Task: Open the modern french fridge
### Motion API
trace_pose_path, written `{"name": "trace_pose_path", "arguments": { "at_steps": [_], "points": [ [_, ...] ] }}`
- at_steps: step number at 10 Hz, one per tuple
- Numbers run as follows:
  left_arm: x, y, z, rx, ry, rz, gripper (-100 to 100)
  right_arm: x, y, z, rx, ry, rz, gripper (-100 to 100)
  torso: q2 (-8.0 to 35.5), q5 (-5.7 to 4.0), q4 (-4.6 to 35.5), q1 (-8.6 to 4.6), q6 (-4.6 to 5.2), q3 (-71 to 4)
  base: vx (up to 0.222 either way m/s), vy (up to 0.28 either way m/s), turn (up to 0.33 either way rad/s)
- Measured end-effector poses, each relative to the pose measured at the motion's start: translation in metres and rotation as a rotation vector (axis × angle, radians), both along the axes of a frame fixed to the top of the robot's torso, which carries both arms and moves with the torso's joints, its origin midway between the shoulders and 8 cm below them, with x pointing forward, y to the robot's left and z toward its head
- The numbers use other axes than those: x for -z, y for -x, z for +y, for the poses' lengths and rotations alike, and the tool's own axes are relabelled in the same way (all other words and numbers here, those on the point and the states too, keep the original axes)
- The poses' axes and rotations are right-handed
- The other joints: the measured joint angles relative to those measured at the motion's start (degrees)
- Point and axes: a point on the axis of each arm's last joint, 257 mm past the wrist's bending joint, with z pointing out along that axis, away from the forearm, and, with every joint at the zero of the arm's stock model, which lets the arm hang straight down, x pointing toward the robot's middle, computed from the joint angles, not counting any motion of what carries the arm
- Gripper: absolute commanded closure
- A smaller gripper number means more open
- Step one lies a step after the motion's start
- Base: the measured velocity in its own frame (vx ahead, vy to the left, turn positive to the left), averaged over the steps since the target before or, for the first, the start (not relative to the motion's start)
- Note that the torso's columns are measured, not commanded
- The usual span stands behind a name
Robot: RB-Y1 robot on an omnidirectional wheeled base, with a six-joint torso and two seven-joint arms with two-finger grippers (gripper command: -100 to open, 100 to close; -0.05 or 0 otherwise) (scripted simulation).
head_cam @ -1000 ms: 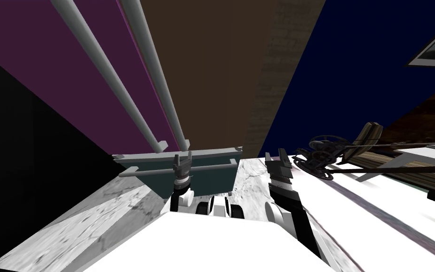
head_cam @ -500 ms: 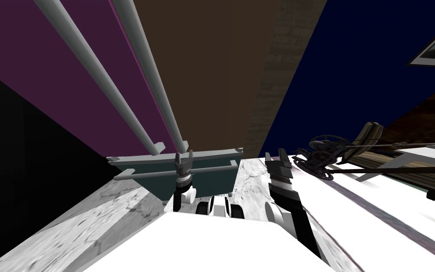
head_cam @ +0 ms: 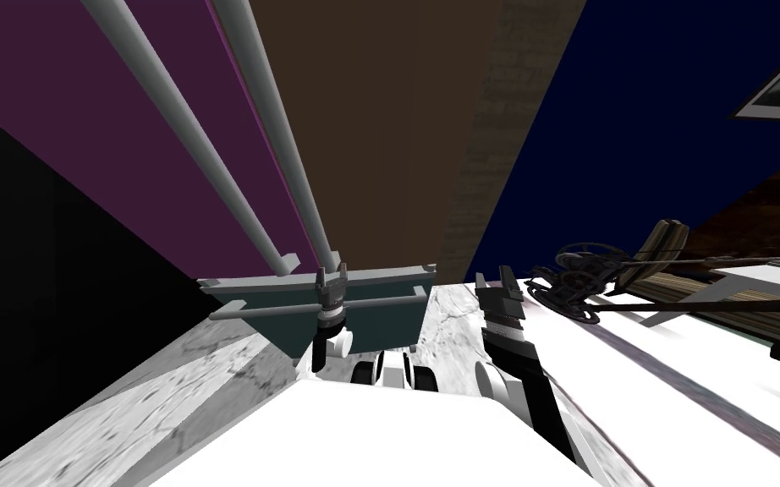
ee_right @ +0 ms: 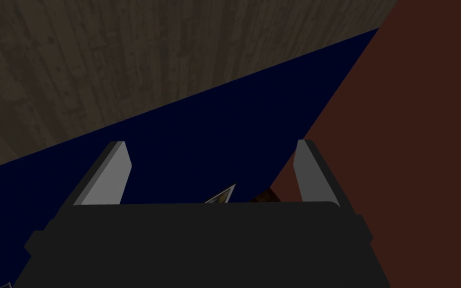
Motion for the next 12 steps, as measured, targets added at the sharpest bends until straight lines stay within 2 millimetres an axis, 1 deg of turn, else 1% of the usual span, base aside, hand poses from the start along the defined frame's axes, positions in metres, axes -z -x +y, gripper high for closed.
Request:
{"name": "trace_pose_path", "arguments": {
  "at_steps": [5,6,7,8,10,12],
  "points": [
    [0.022,0.018,0.002,-0.007,-0.002,-0.005,100,0.0,0.0,0.0,0.0,0.0,0.0,0,-0.1,0.1,-0.1,0.16,-0.01,0.0,0.006,-0.007,-0.01],
    [0.023,0.019,0.002,-0.007,-0.002,-0.007,100,0.0,0.0,0.0,0.0,0.0,0.0,0,-0.1,0.07,-0.1,0.15,-0.01,0.0,-0.085,-0.139,0.191],
    [0.021,0.018,0.005,-0.029,-0.001,-0.006,100,0.0,0.0,0.0,0.0,0.0,0.0,0,0.3,-0.02,0.1,-0.19,-0.16,0.2,-0.149,-0.256,0.225],
    [0.017,0.018,0.01,-0.06,-0.001,-0.007,100,0.0,0.0,0.0,0.0,-0.001,0.0,0,0.5,-0.13,0.2,-0.46,-0.06,0.3,-0.113,-0.225,0.165],
    [0.012,0.016,0.016,-0.114,-0.001,-0.007,100,0.0,0.0,0.0,0.0,-0.001,0.0,0,0.0,0.01,0.0,0.02,-0.01,0.0,-0.077,-0.214,0.146],
    [0.005,0.016,0.024,-0.164,0.0,-0.005,100,0.0,0.0,0.0,0.0,0.0,0.0,0,0.1,0.04,0.0,0.1,-0.01,0.0,-0.125,-0.197,0.138]
  ]
}}
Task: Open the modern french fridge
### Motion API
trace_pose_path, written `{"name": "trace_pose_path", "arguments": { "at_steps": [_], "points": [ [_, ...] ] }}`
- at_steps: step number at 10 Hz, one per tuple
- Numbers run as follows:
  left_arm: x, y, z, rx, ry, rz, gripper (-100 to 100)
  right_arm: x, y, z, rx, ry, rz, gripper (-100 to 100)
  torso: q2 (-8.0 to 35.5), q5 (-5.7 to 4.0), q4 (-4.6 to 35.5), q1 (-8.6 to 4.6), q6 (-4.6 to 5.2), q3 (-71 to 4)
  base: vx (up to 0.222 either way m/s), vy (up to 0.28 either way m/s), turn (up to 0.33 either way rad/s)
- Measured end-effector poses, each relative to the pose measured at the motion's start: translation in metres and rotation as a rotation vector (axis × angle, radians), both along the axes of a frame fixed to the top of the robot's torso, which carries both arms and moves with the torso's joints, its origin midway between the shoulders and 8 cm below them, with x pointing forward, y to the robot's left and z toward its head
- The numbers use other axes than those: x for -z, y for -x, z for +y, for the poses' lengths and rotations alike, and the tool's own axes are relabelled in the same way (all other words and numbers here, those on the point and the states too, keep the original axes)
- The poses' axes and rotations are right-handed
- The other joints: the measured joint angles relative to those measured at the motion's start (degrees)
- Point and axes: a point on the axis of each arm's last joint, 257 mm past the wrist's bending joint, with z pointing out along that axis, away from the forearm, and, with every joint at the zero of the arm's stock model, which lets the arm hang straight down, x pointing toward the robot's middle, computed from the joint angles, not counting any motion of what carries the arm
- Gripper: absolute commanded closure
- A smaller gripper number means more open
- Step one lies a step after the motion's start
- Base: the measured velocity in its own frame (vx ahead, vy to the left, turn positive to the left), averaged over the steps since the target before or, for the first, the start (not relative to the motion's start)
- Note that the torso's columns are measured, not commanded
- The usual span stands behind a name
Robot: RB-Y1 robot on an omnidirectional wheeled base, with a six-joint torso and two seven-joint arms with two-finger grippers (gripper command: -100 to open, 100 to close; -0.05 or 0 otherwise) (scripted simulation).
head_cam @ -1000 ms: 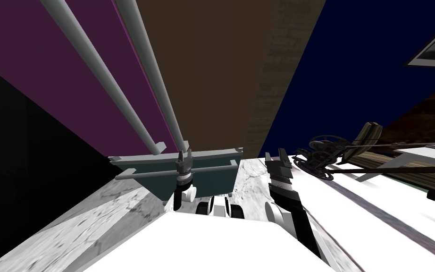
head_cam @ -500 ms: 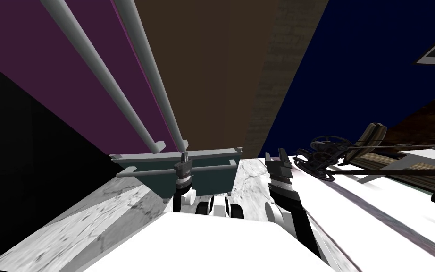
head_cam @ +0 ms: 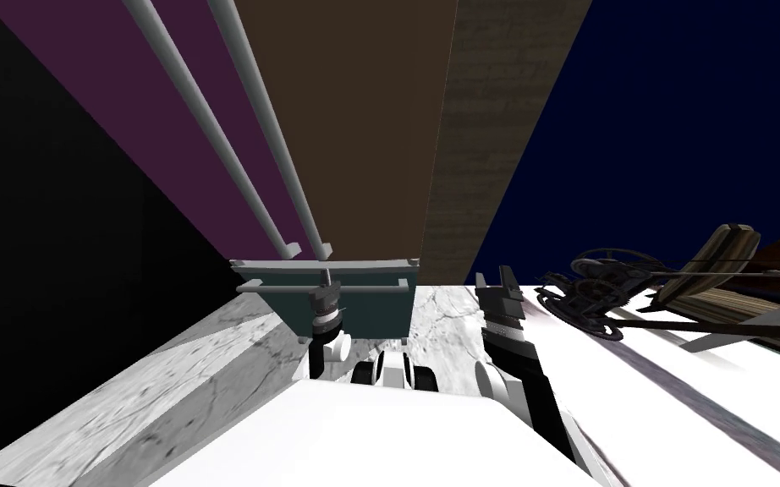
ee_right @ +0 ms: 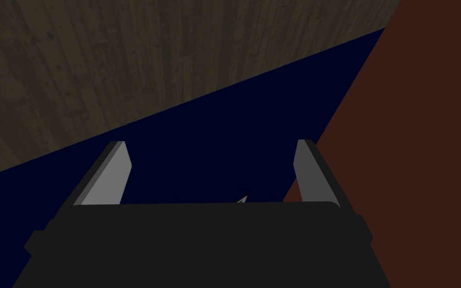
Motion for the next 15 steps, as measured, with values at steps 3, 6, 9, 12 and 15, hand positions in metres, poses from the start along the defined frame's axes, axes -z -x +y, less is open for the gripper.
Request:
{"name": "trace_pose_path", "arguments": {
  "at_steps": [3,6,9,12,15],
  "points": [
    [-0.008,0.0,0.012,-0.074,0.001,0.006,100,0.0,0.0,0.0,0.0,0.0,0.0,0,0.0,-0.02,0.0,-0.1,0.01,0.0,-0.096,-0.153,0.11],
    [-0.008,-0.001,0.012,-0.06,-0.054,0.011,-100,0.0,0.0,0.0,0.0,0.001,0.0,0,-0.2,0.07,0.0,0.23,-0.01,-0.1,0.005,0.016,-0.017],
    [-0.008,-0.003,0.011,-0.029,-0.13,0.018,-100,0.0,0.0,0.0,0.0,0.001,0.0,0,0.0,-0.04,0.0,-0.16,0.0,0.0,0.027,0.041,-0.024],
    [-0.005,-0.007,0.006,0.012,-0.165,0.026,-100,0.0,0.0,0.0,0.0,0.001,0.0,0,-0.1,0.04,0.0,0.16,0.01,0.0,0.067,0.13,-0.109],
    [0.001,-0.013,-0.005,0.071,-0.123,0.026,-100,0.0,0.0,0.0,0.0,0.001,0.001,0,-0.1,-0.03,0.0,-0.14,0.0,0.0,0.096,0.18,-0.117]
  ]
}}
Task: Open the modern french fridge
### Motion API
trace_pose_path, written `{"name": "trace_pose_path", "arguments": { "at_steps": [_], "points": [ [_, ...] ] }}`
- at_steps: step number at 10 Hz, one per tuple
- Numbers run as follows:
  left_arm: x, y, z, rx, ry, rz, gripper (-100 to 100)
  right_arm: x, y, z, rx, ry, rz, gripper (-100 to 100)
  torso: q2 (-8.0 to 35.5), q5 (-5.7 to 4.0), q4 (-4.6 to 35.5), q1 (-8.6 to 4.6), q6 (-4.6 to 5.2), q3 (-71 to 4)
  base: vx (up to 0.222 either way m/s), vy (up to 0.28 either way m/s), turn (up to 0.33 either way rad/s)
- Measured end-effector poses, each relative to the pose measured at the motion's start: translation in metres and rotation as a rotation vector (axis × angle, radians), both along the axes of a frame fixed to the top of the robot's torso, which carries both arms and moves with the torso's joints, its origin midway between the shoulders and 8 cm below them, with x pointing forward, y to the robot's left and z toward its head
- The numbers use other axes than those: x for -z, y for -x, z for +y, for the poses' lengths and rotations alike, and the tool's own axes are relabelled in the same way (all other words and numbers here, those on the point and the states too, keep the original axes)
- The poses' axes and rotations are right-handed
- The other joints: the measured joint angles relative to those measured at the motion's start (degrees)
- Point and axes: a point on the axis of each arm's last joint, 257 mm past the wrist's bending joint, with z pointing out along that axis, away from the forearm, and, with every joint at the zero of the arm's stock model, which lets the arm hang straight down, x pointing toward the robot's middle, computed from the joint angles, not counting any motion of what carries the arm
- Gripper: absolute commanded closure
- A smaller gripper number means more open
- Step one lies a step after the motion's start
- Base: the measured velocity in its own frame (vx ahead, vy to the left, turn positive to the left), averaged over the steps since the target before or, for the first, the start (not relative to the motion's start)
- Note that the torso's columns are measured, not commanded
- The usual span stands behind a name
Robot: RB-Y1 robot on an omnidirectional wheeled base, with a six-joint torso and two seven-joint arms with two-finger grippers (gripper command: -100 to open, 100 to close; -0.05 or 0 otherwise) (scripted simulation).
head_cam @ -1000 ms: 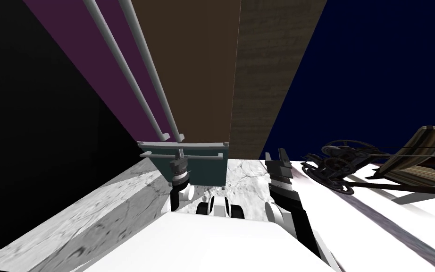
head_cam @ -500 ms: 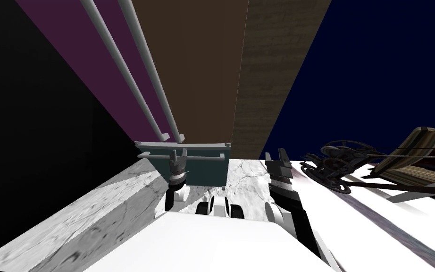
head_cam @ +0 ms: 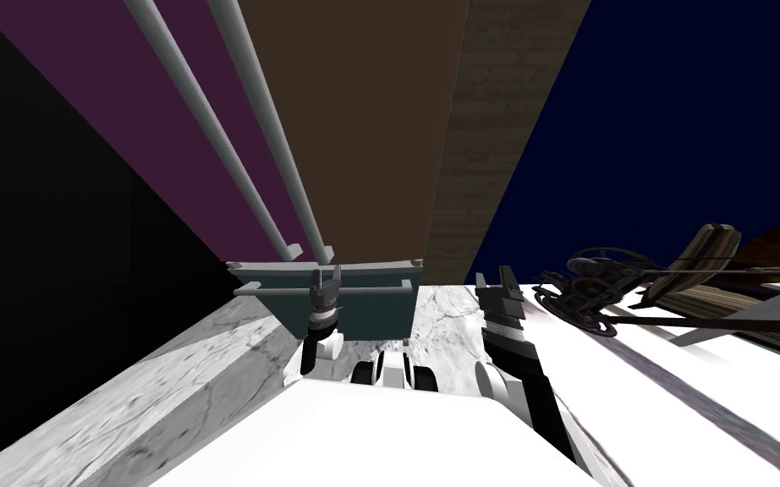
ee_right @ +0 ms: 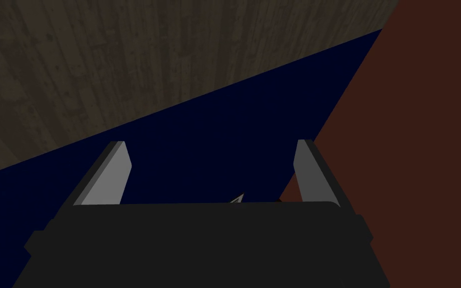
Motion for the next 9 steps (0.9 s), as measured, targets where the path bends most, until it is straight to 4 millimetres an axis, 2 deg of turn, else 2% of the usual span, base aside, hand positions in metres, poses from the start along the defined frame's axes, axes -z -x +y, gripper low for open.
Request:
{"name": "trace_pose_path", "arguments": {
  "at_steps": [4,7,9],
  "points": [
    [0.004,-0.005,-0.018,0.078,0.073,-0.001,-100,0.0,0.0,0.0,0.0,0.0,0.0,0,0.1,0.0,0.1,0.04,-0.05,0.0,0.059,0.161,-0.088],
    [0.003,-0.006,-0.021,0.081,0.122,-0.007,-100,0.0,0.0,0.0,0.0,0.0,0.0,0,0.1,-0.05,0.0,-0.15,0.0,0.1,0.002,0.018,0.006],
    [-0.007,-0.012,-0.021,0.084,0.124,-0.01,-100,0.0,0.0,0.0,0.0,0.0,0.0,0,0.1,0.01,0.0,0.04,0.0,0.1,-0.006,0.007,0.015]
  ]
}}
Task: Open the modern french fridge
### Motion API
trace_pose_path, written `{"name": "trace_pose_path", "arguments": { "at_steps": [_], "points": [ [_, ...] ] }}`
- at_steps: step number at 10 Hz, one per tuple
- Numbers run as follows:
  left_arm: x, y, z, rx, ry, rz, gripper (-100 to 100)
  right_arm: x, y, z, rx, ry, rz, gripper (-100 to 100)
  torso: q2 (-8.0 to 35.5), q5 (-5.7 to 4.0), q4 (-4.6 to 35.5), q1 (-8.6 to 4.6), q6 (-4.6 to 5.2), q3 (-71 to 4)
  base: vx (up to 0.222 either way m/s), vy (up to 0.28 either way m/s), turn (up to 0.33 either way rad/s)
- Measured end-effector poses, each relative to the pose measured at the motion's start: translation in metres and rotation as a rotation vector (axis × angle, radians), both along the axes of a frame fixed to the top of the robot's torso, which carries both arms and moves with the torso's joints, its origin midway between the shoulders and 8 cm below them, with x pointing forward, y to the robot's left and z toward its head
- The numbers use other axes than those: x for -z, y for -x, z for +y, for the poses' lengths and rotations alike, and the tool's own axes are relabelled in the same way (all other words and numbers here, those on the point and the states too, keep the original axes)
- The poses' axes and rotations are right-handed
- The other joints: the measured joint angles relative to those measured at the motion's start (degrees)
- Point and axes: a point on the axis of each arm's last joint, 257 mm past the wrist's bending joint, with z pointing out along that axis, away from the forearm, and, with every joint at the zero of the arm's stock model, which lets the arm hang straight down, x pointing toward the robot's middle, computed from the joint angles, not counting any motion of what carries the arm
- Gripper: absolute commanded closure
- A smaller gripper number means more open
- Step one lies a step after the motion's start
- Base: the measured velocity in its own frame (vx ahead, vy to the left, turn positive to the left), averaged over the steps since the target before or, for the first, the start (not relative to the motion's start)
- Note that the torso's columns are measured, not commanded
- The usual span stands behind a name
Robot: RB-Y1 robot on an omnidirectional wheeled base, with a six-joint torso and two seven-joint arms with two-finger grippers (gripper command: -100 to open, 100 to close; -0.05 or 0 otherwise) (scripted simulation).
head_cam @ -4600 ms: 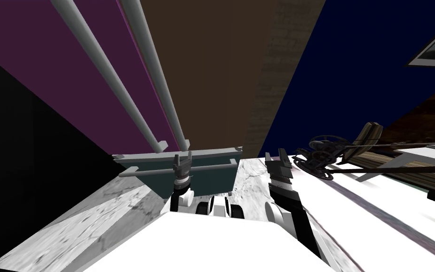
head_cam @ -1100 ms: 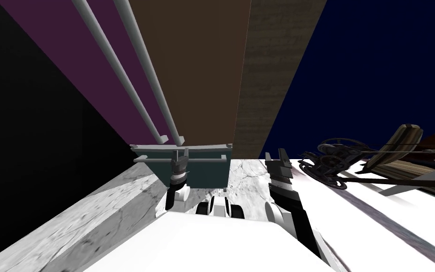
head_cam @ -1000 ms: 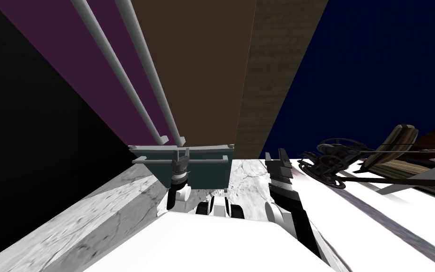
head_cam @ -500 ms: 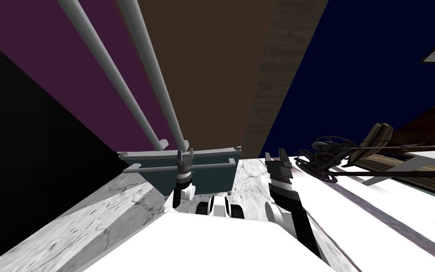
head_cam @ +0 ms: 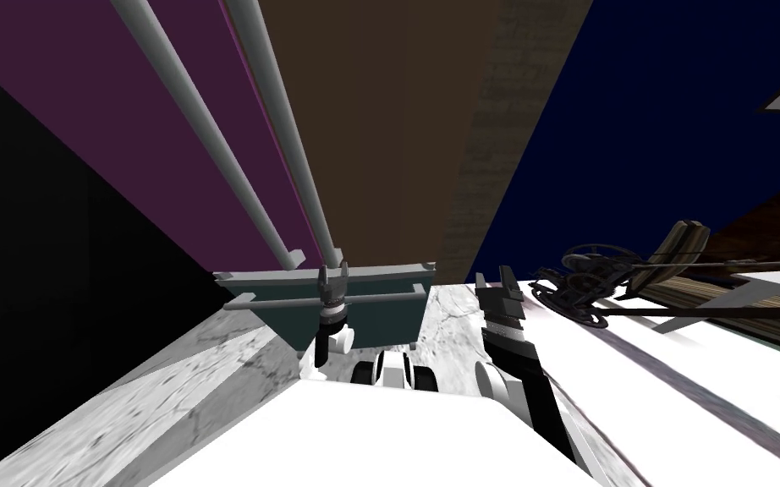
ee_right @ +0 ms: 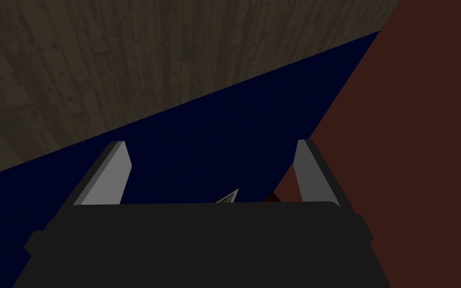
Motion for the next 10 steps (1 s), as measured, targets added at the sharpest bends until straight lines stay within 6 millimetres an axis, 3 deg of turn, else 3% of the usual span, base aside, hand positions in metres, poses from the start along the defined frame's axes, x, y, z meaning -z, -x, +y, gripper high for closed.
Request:
{"name": "trace_pose_path", "arguments": {
  "at_steps": [3,4,10],
  "points": [
    [-0.005,-0.013,-0.003,0.007,0.0,0.028,-100,0.0,0.0,0.0,0.0,0.0,0.0,0,-0.2,-0.24,0.4,0.04,0.03,-0.3,-0.022,-0.001,0.012],
    [-0.004,-0.015,-0.003,0.007,0.0,0.034,100,0.0,0.0,0.0,0.0,0.0,0.0,0,-0.2,-0.14,0.2,0.0,0.0,-0.2,0.005,0.001,-0.017],
    [0.003,-0.002,-0.002,0.002,-0.002,0.013,100,0.0,0.0,0.0,0.0,0.0,0.0,0,0.3,0.0,0.2,0.08,-0.11,0.2,0.014,-0.004,-0.014]
  ]
}}
